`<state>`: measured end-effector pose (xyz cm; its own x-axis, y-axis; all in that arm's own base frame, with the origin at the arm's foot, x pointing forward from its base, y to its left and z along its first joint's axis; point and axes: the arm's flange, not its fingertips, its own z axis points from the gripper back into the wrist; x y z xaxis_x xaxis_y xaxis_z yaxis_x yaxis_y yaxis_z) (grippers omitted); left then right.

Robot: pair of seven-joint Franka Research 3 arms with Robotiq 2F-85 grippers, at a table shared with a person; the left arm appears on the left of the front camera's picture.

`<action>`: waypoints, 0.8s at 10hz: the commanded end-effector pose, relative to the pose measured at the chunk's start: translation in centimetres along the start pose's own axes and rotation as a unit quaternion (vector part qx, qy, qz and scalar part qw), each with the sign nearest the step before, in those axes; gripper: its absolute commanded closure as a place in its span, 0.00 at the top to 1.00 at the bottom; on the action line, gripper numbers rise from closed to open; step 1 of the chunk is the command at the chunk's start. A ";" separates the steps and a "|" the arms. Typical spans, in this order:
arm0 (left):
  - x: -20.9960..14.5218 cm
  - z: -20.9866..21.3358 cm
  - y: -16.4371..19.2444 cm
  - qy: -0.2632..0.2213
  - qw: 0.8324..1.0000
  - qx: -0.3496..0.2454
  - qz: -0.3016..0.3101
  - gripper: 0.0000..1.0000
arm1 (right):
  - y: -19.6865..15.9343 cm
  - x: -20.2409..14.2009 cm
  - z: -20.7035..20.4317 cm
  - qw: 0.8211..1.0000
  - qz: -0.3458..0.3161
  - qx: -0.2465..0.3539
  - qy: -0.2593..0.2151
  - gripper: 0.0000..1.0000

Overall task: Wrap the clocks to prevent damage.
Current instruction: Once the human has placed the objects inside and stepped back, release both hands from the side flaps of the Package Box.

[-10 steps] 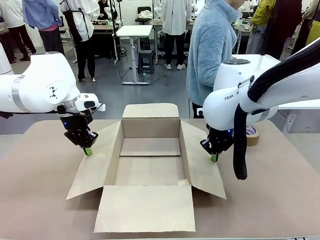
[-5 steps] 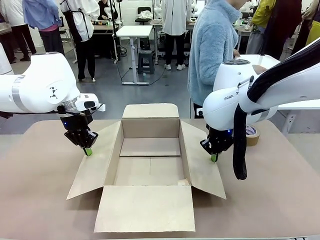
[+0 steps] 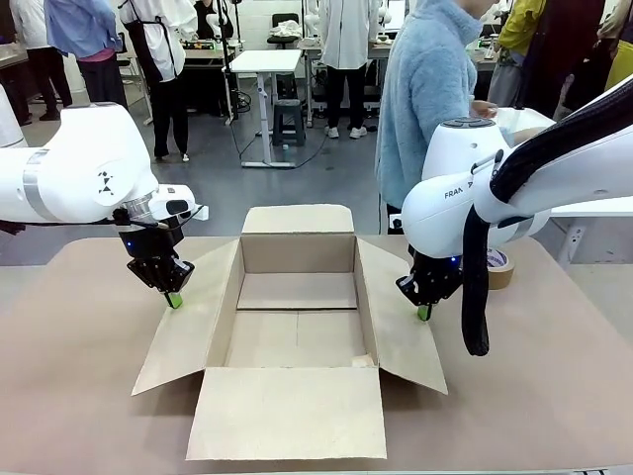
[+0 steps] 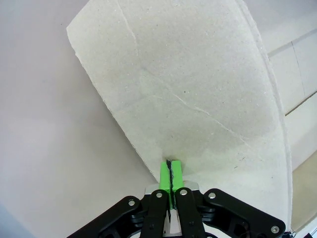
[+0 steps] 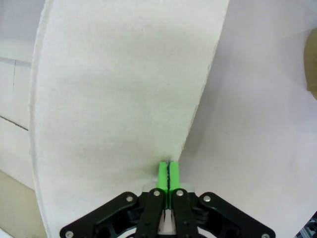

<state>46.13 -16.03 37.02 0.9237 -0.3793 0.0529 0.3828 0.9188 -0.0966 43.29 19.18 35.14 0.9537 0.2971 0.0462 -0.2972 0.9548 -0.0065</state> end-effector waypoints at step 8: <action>-0.1 -0.1 0.1 0.001 1.000 0.005 -0.001 0.00 | 0.0 -0.1 0.0 1.000 -0.008 -0.001 0.000 0.01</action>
<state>46.13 -16.03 37.02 0.9237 -0.3793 0.0529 0.3828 0.9188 -0.0966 43.29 19.18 35.14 0.9537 0.2971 0.0462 -0.2971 0.9548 -0.0065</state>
